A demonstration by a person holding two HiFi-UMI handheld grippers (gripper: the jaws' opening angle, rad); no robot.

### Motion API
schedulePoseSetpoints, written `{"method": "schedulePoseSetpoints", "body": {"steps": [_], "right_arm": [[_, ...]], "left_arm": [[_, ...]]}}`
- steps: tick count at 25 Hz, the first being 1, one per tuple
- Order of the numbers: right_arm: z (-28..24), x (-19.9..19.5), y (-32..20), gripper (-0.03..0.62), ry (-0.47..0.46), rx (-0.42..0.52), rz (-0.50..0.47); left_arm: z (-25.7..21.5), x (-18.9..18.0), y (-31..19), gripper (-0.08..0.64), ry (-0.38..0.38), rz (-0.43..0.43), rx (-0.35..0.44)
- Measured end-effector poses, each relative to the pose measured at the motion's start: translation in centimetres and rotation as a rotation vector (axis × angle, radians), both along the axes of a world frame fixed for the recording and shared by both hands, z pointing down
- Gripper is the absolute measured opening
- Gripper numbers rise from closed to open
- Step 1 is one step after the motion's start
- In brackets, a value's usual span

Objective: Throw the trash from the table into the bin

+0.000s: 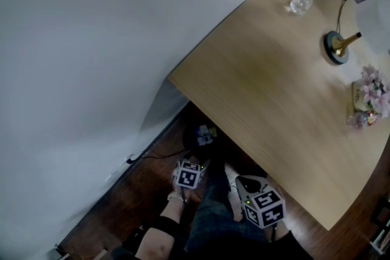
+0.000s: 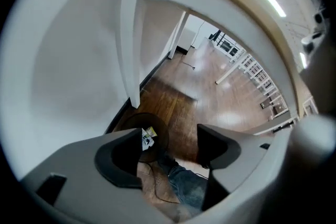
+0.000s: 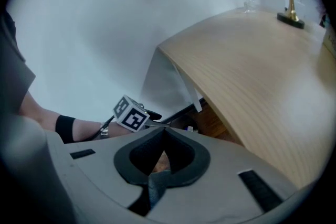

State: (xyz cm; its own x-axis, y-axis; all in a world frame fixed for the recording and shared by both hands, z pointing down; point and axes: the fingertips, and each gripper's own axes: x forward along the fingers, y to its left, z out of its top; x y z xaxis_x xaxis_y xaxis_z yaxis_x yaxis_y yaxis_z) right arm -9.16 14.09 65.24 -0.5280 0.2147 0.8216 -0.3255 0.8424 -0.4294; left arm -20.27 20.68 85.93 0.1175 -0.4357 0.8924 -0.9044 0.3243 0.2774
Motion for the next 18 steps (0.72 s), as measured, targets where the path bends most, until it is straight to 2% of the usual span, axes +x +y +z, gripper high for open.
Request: {"method": "schedulePoseSetpoints", "body": {"steps": [3, 5, 6, 9, 12, 18], "right_arm": [[-1.7, 0.3, -0.9, 0.006, -0.032, 0.027, 0.017], [-2.6, 1.0, -1.6, 0.006, -0.047, 0.040, 0.035], [-3.1, 1.5, -2.0, 0.006, -0.052, 0.044, 0.047], [-4.8, 3.3, -2.9, 0.006, -0.067, 0.057, 0.084], [-7.1, 5.5, -3.9, 0.006, -0.090, 0.079, 0.123], [-10.9, 11.1, -7.0, 0.006, -0.124, 0.144, 0.259]], "left_arm": [[-6.3, 0.4, -0.8, 0.221, -0.044, 0.036, 0.055], [-10.0, 0.9, -1.3, 0.163, -0.086, 0.058, 0.081], [-11.7, 1.3, -1.5, 0.102, -0.102, 0.068, 0.091], [-16.1, 3.2, -2.0, 0.006, -0.105, 0.100, 0.117], [-20.4, 5.8, -2.8, 0.000, -0.085, 0.154, 0.143], [-27.9, 11.5, -6.8, 0.000, -0.071, 0.341, 0.214]]}}
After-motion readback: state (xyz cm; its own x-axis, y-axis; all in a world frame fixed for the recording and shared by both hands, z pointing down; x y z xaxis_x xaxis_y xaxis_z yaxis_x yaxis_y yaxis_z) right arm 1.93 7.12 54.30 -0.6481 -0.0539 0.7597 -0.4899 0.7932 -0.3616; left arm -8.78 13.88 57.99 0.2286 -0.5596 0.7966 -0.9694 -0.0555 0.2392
